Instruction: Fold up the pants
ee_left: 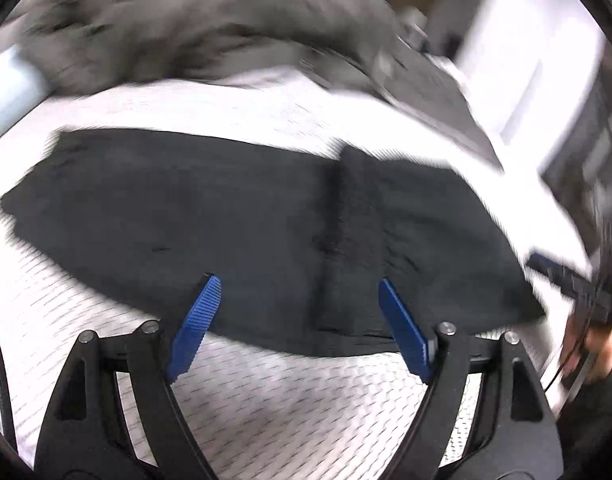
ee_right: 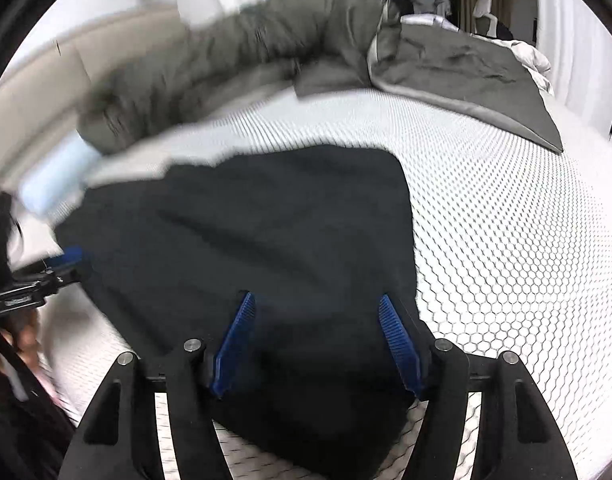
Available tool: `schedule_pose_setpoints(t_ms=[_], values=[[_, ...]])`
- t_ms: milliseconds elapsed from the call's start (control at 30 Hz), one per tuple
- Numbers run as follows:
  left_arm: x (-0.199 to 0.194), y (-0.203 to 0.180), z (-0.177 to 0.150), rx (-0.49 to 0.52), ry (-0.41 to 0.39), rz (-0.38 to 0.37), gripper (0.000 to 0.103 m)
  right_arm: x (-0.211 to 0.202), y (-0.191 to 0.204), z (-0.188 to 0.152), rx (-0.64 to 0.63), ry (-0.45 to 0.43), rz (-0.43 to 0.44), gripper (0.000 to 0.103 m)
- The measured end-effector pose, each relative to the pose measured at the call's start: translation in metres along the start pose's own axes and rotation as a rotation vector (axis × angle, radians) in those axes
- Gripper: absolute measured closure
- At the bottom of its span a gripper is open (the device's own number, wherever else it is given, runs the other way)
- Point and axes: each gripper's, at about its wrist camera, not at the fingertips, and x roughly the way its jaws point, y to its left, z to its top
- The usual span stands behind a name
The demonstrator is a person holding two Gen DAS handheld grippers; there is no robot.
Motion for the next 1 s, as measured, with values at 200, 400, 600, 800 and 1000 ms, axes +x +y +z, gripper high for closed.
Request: schedule_pose_setpoints(t_ms=[200, 400, 600, 800, 1000], values=[[-0.028, 0.105, 0.004, -0.339, -0.048, 0.077, 0.024, -0.002, 0.006, -0.002, -0.032, -0.009, -0.009, 0.025], [0.008, 0.187, 0.004, -0.632, -0.071, 0.092, 0.058, -0.009, -0.007, -0.005, -0.007, -0.009, -0.005, 0.025], [0.008, 0.169, 0.034, -0.524, -0.150, 0.178, 0.103, -0.011, -0.006, -0.009, -0.021, -0.006, -0.016, 0.025], [-0.046, 0.085, 0.063, -0.305, -0.272, 0.075, 0.103, -0.014, -0.011, -0.008, -0.008, -0.014, -0.019, 0.025], [-0.047, -0.074, 0.085, -0.013, -0.262, -0.173, 0.103, -0.017, -0.013, -0.007, -0.001, -0.022, -0.022, 0.025]])
